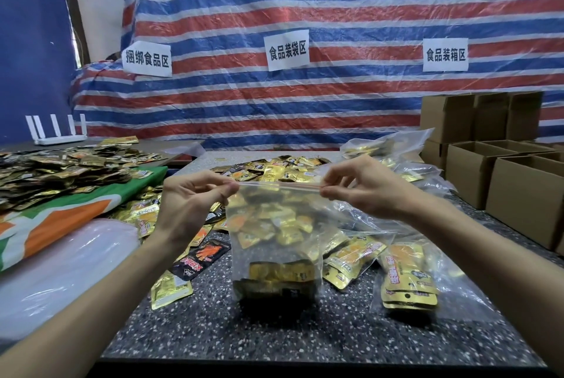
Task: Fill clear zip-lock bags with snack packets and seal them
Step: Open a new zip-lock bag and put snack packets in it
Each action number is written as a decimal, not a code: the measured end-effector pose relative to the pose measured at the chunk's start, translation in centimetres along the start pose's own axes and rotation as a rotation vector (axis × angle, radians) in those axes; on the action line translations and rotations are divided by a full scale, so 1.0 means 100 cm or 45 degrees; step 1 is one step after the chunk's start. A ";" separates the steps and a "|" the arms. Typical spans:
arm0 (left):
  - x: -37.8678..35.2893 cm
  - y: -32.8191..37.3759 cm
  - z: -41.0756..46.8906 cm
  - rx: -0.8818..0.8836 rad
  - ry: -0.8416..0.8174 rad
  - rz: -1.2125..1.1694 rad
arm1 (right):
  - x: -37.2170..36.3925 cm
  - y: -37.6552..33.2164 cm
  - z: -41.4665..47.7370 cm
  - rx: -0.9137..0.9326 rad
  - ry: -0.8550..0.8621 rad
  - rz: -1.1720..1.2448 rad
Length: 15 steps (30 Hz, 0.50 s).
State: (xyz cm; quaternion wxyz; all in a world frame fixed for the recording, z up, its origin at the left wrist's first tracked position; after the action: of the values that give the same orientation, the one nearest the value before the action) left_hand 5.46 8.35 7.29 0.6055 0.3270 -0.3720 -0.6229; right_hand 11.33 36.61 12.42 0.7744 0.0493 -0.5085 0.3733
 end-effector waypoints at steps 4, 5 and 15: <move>-0.001 0.001 0.001 0.013 0.001 -0.006 | 0.004 0.009 -0.008 -0.027 0.021 0.017; 0.000 0.001 0.001 0.010 0.007 -0.011 | 0.005 0.010 -0.010 -0.025 0.027 0.024; 0.022 -0.019 -0.009 0.106 0.171 -0.039 | -0.023 0.030 -0.036 -0.158 0.307 0.313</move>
State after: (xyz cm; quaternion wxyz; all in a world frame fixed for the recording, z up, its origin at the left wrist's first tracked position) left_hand 5.18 6.12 5.31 0.6053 0.3986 -0.3510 -0.5928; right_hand 11.68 39.17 7.96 0.7798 -0.1063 -0.4363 0.4362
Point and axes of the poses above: each hand's wrist, its own z-axis towards the middle knuckle, its own x-axis out of the back of the hand, y = z × x, the point moved 1 cm from there along z, towards the middle knuckle, and after that the axes turned 12 degrees about x, right-handed, at the moved point
